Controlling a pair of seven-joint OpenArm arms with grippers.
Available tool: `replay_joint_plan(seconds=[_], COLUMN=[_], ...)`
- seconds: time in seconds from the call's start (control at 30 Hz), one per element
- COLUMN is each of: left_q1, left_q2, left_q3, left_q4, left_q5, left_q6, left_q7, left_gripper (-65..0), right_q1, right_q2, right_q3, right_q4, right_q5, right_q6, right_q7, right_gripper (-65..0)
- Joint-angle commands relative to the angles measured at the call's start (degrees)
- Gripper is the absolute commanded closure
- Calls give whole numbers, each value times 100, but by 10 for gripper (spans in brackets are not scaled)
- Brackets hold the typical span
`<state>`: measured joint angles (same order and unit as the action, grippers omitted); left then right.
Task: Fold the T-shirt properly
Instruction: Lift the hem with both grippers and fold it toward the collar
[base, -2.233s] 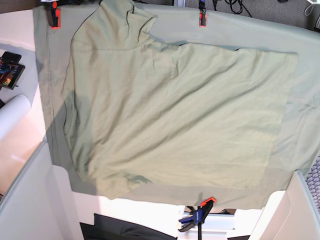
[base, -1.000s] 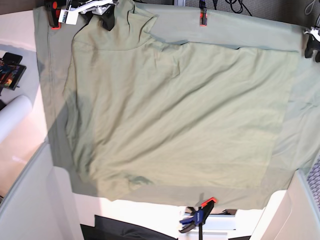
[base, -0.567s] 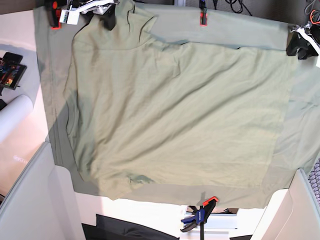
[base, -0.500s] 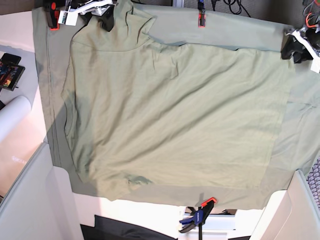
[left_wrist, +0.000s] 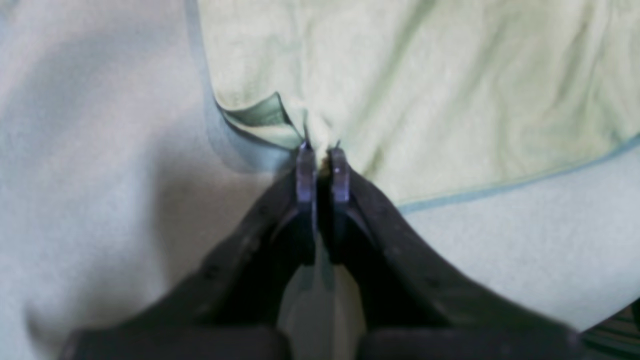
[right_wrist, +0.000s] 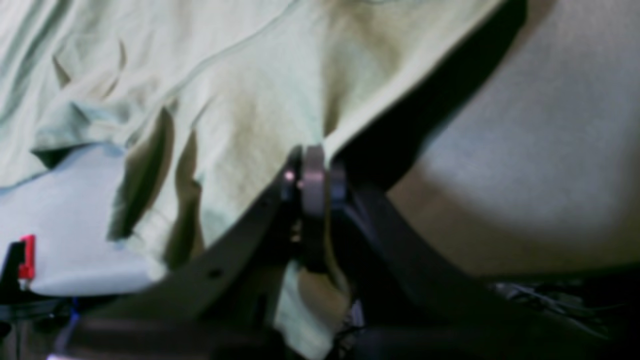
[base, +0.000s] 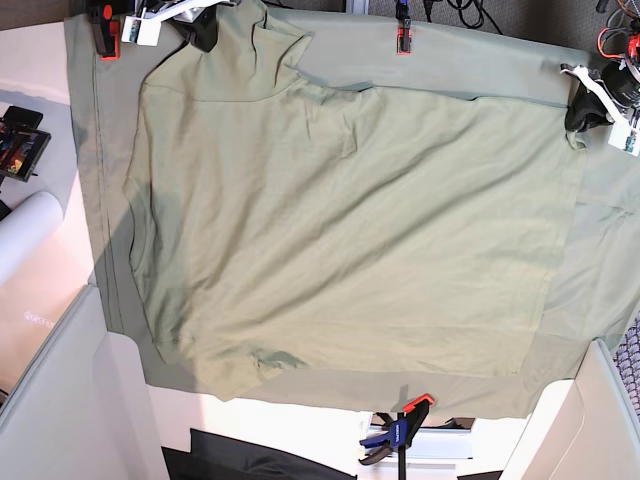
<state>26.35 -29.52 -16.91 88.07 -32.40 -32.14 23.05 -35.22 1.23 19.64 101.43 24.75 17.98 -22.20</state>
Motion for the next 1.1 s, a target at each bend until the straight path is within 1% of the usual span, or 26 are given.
replay_joint_plan(seconds=[0.0, 0.07, 0.1, 0.13, 0.17, 0.23, 0.33, 0.5, 0.6, 0.7, 0.77, 0.83, 0.9, 0.97, 1.07], left_q1=[35, 52, 81, 120, 155, 186, 52, -472, -938, -1534, -2009, -2573, -3126, -3580, -4089], left_q2=[-149, -293, -361, -448, -531, -658, -739, -782, -780, -839, -909, -960, -968, -968, -968], left_q3=[-37, -42, -42, -42, -42, -44, -118, -107, -76, 118, 407, 769, 1086, 1375, 1628], left_q4=[37, 50, 48, 52, 57, 63, 63, 7, -273, -931, -1486, -2020, -2463, -2817, -3246], left_q5=[179, 273, 251, 245, 245, 245, 245, 243, 243, 245, 260, 352, 415, 413, 415], left_q6=[-168, -533, -786, -786, -786, -786, -786, -786, -786, -786, -786, -786, -786, -786, -786], left_q7=[68, 72, 68, -2, -173, -326, -382, -387, -402, -542, -737, -916, -938, -938, -1032], left_gripper=[0, 0, 0, 0, 0, 0, 0, 0, 0, 0, 0, 0, 0, 0, 0], right_q1=[-37, -74, -105, -146, -175, -166, 22, 739, 1314, 1934, 2378, 2874, 3342, 3722, 4168], right_q2=[17, 17, 22, 24, 33, 68, 127, 291, 369, 525, 691, 909, 1097, 1200, 1207], right_q3=[33, 157, 260, 378, 498, 715, 896, 905, 890, 887, 852, 737, 535, 321, 46], right_q4=[151, 345, 448, 553, 675, 896, 1180, 1043, 785, 339, -70, -529, -966, -1342, -1797], right_q5=[-37, -31, -7, 79, 275, 625, 656, 485, 310, 160, 162, 162, 160, 157, 2], right_q6=[24, 24, 24, 24, 24, 26, 26, 28, 35, 35, 70, 179, 221, 245, 243], right_q7=[-109, -291, -372, -380, -380, -446, -442, -442, -442, -439, -415, -411, -413, -415, -415], right_gripper=[0, 0, 0, 0, 0, 0, 0, 0, 0, 0, 0, 0, 0, 0, 0])
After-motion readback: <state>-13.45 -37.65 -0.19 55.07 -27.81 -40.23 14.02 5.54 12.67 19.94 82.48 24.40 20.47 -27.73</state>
